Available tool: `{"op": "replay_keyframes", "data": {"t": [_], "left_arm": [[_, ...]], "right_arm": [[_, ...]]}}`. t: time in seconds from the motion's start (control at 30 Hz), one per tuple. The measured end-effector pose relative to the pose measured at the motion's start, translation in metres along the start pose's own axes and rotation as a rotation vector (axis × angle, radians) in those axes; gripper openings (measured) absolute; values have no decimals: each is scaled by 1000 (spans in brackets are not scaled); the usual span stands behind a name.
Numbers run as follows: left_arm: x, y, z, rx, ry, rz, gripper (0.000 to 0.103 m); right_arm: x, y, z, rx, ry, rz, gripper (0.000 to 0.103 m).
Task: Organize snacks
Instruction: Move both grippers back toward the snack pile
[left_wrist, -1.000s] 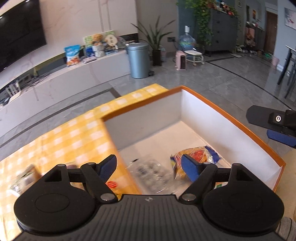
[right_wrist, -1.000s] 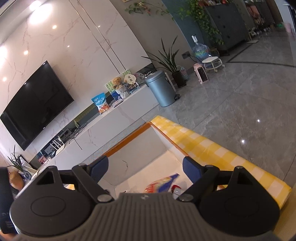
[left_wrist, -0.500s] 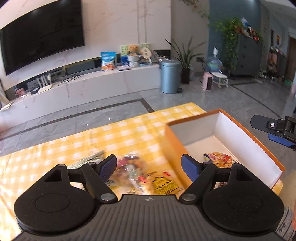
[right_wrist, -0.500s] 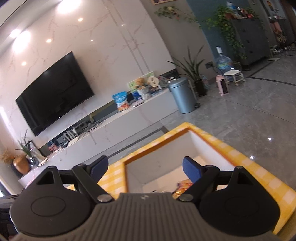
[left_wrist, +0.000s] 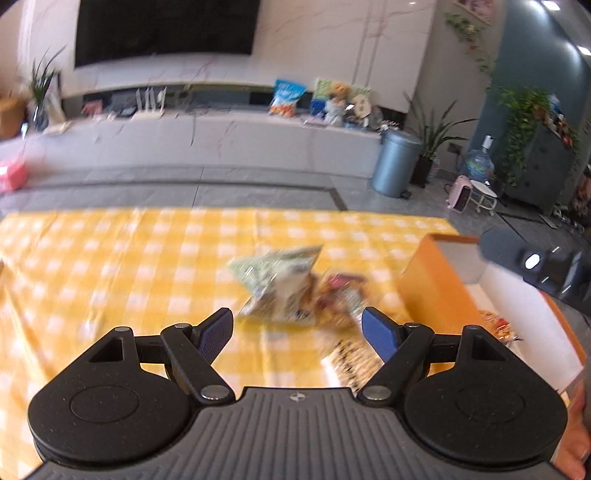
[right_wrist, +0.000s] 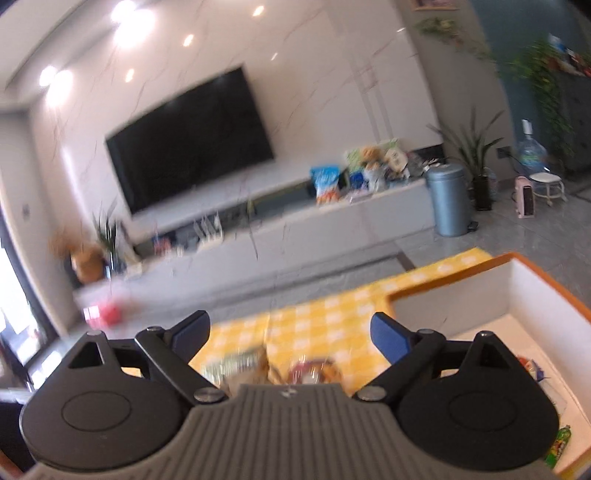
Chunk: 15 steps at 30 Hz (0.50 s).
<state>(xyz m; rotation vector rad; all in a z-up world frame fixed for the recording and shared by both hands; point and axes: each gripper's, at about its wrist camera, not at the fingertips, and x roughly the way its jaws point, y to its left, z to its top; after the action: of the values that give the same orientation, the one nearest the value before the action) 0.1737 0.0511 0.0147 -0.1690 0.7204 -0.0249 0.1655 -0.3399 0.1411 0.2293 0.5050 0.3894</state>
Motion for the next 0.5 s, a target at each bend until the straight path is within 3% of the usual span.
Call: {"op": "replay_keyframes", "data": {"t": [0.2,0.37,0.5], "left_arm": [[26,40,-22,-81,79,4,93],[40,49,-39,39,83,-42,93],[44,47,-40,44,95,-77,93]], "right_arm": [[49,15,-30,-117,172,-97,88],[84,15,-53,-144,278,-160,87],[107,15,-71,-197,328,-235,87]]}}
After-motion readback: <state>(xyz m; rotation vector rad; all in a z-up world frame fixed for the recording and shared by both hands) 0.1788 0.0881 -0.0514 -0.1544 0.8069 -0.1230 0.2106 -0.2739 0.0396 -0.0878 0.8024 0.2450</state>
